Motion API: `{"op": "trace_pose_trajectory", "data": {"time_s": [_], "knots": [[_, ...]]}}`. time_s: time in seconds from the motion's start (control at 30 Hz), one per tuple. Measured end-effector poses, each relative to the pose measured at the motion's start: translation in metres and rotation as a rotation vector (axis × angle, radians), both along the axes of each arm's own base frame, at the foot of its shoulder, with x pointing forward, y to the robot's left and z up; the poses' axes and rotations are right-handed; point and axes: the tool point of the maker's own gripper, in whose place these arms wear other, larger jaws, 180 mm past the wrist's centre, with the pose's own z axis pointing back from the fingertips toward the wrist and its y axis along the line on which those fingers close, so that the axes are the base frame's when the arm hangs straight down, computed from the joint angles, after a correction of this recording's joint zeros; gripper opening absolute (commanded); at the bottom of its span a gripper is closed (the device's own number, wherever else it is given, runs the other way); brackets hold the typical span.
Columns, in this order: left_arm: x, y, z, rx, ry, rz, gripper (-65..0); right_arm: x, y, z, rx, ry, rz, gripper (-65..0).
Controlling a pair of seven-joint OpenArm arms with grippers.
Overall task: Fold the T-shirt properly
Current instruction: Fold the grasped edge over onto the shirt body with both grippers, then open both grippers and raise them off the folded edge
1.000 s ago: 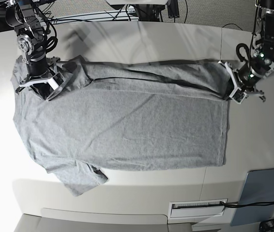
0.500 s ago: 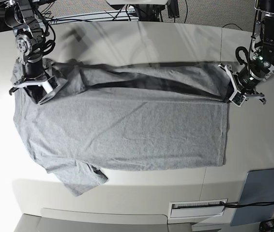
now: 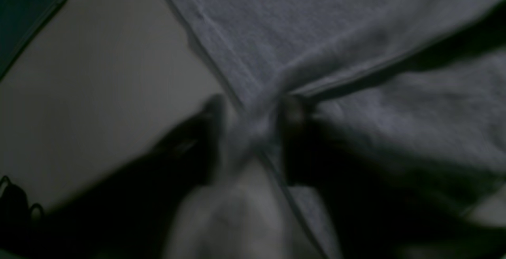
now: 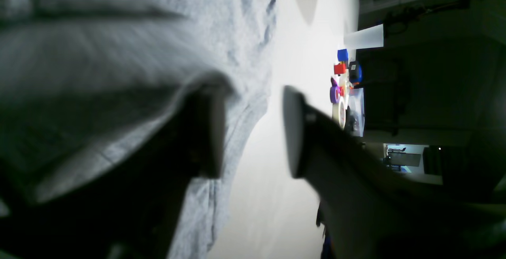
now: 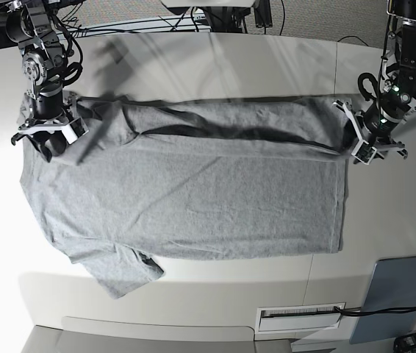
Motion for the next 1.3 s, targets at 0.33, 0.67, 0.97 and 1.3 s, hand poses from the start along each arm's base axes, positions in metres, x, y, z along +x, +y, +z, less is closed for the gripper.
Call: {"op": "trace_pose_trajectory", "data": {"time_s": [0.33, 0.67, 0.97, 1.3], "knots": [[-0.013, -0.012, -0.008, -0.193, 0.098, 0.072, -45.1, -0.016, -0.001, 0.032, 0.127, -0.164, -0.128, -48.7], [-0.047, -0.011, -0.038, -0.338, 0.17, 0.325, -65.0, -0.042, -0.021, 0.007, 0.336, -0.065, -0.337, -65.0], [-0.036, -0.034, -0.054, -0.452, 0.155, 0.391, -65.0, -0.046, -0.023, -0.013, 0.473, 0.044, -0.333, -65.0], [-0.038, -0.032, -0.064, -0.504, 0.15, 0.371, -65.0, -0.058, -0.057, -0.077, 0.457, 0.231, -0.448, -65.0]]}}
